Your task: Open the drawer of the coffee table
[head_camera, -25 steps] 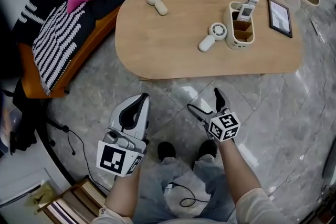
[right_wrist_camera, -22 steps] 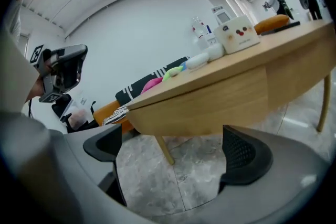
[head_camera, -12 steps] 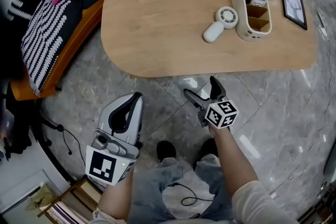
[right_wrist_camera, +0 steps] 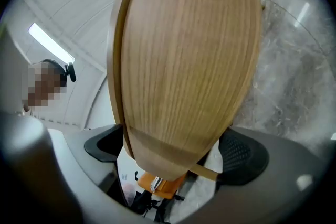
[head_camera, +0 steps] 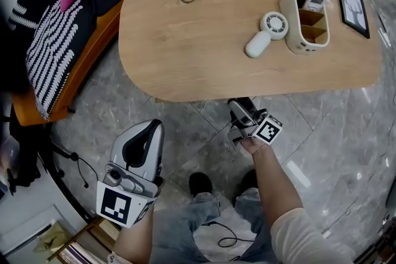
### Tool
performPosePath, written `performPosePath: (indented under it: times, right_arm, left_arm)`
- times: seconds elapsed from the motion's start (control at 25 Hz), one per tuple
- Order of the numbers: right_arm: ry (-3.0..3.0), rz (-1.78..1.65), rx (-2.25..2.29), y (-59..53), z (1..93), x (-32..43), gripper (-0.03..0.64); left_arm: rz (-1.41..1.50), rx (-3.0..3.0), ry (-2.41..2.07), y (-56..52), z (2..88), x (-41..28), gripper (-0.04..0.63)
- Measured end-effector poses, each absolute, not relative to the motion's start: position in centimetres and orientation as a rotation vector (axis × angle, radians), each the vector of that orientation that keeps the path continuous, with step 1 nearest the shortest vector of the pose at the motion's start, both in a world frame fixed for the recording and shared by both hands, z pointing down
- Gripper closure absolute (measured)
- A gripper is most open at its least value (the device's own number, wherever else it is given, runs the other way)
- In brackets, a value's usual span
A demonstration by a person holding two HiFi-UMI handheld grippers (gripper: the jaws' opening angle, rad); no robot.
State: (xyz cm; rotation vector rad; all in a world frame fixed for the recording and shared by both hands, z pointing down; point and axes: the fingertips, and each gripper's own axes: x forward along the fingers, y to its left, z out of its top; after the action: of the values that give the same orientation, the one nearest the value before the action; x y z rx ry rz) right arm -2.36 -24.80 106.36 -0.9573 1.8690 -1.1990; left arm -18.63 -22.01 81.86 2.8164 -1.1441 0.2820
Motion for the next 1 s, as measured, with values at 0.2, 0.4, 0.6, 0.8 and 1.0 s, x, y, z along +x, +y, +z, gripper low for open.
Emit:
performPosePath:
  times: [0.2,0.4,0.6,0.8,1.0]
  right_arm:
    - [1.841,-1.15,-0.87,-25.5,106.2,-2.2,0.091]
    - [1.814,-1.159,-0.858,-25.1,106.8,-2.0,0.156]
    - [1.815,-1.173,-0.843,-23.9,106.7,-2.4,0.163]
    - [1.825,-1.194,-0.817,-21.3,106.9,-2.6,0.172]
    - [1.849,-1.253,-0.768,-17.0,107.0,-3.6,0.173]
  left_arm:
    - [0.278,2.813,-1.193,-22.5,82.2,-19.4,0.597]
    - [0.279,2.808,-1.204,-22.6,82.4,-19.3,0.597]
    - [0.282,2.817,-1.2,-22.4,82.2,-19.0,0.597]
    - [0.271,2.816,-1.201,-22.1,81.9,-18.6,0.597]
    - [0.24,2.826,-1.18,-21.4,80.8,-17.6,0.597]
